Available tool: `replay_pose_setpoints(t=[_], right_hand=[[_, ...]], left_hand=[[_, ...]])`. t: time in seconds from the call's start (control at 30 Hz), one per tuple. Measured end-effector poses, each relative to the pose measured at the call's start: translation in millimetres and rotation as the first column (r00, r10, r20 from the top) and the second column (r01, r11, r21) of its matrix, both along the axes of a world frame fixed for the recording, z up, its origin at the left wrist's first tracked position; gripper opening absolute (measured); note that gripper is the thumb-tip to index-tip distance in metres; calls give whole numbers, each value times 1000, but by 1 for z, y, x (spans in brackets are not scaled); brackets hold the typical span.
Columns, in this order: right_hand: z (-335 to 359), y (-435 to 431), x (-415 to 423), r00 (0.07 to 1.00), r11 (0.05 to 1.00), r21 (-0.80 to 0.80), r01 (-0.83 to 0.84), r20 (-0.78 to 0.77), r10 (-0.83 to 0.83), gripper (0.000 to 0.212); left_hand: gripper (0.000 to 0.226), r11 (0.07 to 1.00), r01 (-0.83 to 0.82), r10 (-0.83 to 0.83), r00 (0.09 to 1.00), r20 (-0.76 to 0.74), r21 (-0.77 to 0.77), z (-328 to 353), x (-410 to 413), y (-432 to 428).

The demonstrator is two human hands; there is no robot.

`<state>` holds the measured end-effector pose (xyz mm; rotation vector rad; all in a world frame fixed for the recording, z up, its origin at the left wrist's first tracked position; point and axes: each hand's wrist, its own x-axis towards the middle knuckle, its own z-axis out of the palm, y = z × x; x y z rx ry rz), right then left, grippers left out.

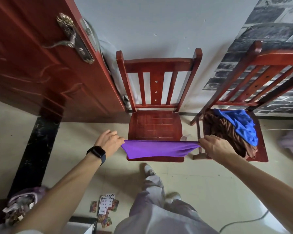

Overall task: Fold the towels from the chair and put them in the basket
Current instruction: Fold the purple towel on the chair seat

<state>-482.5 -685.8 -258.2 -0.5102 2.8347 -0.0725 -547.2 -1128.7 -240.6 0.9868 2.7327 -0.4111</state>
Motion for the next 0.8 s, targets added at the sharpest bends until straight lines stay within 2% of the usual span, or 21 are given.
replay_pose_setpoints(t=[0.07, 0.1, 0.17, 0.2, 0.27, 0.53, 0.67, 0.8], right_hand=[[0, -3, -15, 1000, 1000, 3, 3, -10, -3, 51], [0, -4, -23, 1000, 1000, 7, 3, -15, -3, 48], [4, -7, -44, 998, 1000, 10, 13, -57, -13, 34], [6, -9, -55, 996, 1000, 10, 29, -79, -28, 26], [12, -13, -76, 992, 999, 23, 40, -120, -37, 21], [30, -23, -129, 994, 990, 106, 93, -68, -86, 18], [23, -25, -118, 990, 988, 114, 107, -102, -95, 26], [-20, -33, -85, 989, 973, 184, 138, 17, -144, 28]], left_hand=[[16, 999, -6, 7, 1000, 4, -35, -5, -15, 2], [14, 999, -17, 17, 1000, -2, -36, -5, -26, 2], [6, 998, -21, 24, 999, -42, 62, -1, -51, 2], [16, 995, -30, 35, 998, -50, 96, -1, -63, 0], [20, 991, -73, 80, 995, -59, 115, 5, -86, -1], [16, 968, -134, 162, 980, -119, 212, 17, -137, 1], [15, 965, -142, 178, 973, -150, 221, 3, -123, -1], [14, 957, -204, 230, 967, -112, 209, -41, -82, 0]])
